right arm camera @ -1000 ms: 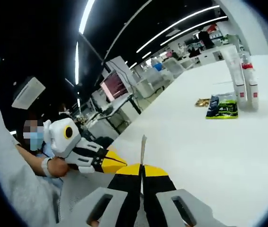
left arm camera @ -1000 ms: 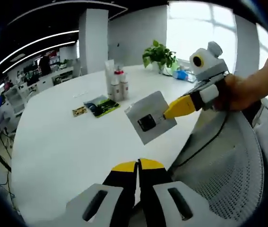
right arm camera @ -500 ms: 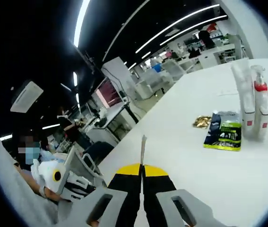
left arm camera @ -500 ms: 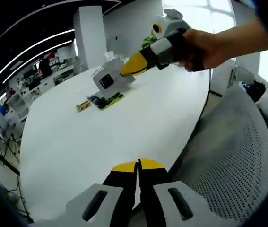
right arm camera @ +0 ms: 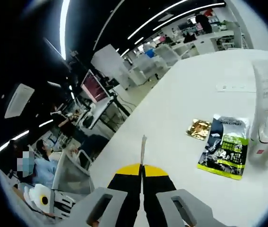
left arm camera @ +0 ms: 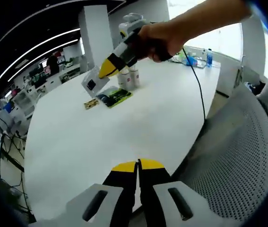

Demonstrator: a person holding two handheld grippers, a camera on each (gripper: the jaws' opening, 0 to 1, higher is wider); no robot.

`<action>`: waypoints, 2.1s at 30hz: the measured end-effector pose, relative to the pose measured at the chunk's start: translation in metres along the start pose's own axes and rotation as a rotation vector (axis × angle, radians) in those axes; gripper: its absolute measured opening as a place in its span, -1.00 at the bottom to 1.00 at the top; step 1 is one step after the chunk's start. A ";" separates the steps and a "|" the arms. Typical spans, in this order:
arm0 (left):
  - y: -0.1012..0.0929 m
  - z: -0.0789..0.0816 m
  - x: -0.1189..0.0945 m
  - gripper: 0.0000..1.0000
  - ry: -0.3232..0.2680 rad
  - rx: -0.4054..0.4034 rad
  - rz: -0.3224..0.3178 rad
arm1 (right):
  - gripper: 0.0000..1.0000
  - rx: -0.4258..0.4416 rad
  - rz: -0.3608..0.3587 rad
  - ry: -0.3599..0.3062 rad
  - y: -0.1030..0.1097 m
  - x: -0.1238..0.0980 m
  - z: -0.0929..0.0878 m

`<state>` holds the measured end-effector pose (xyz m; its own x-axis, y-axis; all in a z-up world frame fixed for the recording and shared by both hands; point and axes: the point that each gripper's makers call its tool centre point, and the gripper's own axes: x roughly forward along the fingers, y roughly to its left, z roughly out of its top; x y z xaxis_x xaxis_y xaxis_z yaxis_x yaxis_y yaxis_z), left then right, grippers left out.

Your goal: Arrange the skincare products in the storage area until every visible bottle or jar stands upright without overlapping.

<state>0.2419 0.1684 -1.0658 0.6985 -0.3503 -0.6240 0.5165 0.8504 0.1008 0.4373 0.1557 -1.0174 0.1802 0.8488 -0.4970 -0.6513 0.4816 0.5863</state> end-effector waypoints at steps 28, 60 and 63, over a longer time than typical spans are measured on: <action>0.001 -0.011 0.005 -1.00 0.056 -0.027 0.001 | -1.00 0.236 -0.075 0.123 -0.062 0.053 -0.016; 0.002 -0.019 0.007 -1.00 0.090 -0.036 0.003 | -1.00 0.085 -0.216 0.303 -0.101 0.074 -0.029; 0.002 -0.019 0.007 -1.00 0.090 -0.035 0.005 | -1.00 0.069 -0.223 0.315 -0.103 0.076 -0.028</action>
<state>0.2385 0.1752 -1.0845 0.6526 -0.3110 -0.6909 0.4945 0.8657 0.0774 0.4977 0.1646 -1.1334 0.0693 0.6182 -0.7830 -0.5687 0.6693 0.4781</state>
